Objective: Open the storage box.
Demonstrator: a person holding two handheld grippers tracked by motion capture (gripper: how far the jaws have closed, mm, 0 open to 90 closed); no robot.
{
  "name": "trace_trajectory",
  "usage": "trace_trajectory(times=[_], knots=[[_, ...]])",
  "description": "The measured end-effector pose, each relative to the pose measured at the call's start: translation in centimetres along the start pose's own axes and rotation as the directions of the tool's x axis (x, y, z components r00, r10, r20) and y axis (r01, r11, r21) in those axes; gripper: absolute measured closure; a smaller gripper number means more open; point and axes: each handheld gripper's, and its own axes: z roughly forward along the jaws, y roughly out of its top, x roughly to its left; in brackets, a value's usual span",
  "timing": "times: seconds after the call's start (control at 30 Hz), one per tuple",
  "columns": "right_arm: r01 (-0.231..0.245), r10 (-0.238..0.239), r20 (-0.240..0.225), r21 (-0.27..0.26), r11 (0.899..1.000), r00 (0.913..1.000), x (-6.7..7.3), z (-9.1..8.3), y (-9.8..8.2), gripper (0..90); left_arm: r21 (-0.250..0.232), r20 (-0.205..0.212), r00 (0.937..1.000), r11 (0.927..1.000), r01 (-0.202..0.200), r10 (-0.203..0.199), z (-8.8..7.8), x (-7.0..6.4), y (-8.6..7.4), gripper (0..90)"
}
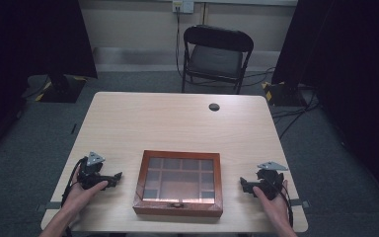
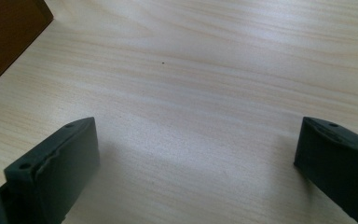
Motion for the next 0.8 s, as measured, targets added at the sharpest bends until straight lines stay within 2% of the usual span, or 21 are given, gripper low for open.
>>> trace_trajectory(times=[0.27,0.37,0.4,0.5,0.53,0.6,0.63,0.67,0.77,0.8], knots=[[0.003,-0.003,0.002,0.001,1.0,1.0,0.1,-0.1,0.0,0.0,0.0,0.0,1.0,1.0,-0.002,0.002,0.0,0.0,0.0,3.9],[0.007,-0.007,-0.003,0.0,1.0,1.0,0.2,-0.2,0.0,5.1,0.001,0.0,1.0,1.0,-0.002,0.002,0.0,0.0,0.0,3.9],[0.014,-0.014,-0.02,-0.016,1.0,0.9997,0.3,-0.5,0.1,19.2,0.003,0.001,1.0,1.0,-0.007,0.007,0.0,0.1,0.0,3.8],[0.015,-0.015,-0.046,-0.007,1.0,0.9988,0.2,-0.7,0.2,17.6,0.009,0.004,1.0,0.9999,-0.009,0.009,0.0,0.1,0.1,3.2],[0.015,-0.014,-0.064,0.009,1.0,0.9978,0.3,-0.8,0.5,26.2,0.006,0.006,1.0,1.0,-0.003,0.003,0.2,0.1,0.2,2.7],[0.016,-0.016,-0.096,0.006,1.0,0.9952,0.4,-1.1,0.8,23.9,0.012,0.01,0.9999,0.9999,-0.009,0.009,0.3,0.1,0.3,1.9],[0.016,-0.016,-0.096,0.006,1.0,0.9952,0.4,-1.1,0.8,23.9,0.012,0.01,0.9999,0.9999,-0.009,0.009,0.3,0.1,0.3,1.8],[0.015,-0.019,-0.119,-0.028,0.999,0.9928,0.5,-1.8,1.2,26.5,0.012,0.011,0.9999,0.9999,-0.009,0.009,0.3,0.1,0.3,1.8],[0.008,-0.016,-0.143,-0.056,0.998,0.9897,0.6,-2.3,1.6,26.3,0.012,0.012,0.9999,0.9999,-0.009,0.009,0.3,0.1,0.3,1.8],[0.026,-0.039,-0.149,-0.089,0.996,0.9881,0.6,-2.9,2.0,26.7,0.012,0.01,0.9999,0.9999,-0.009,0.009,0.3,0.1,0.3,1.8]])
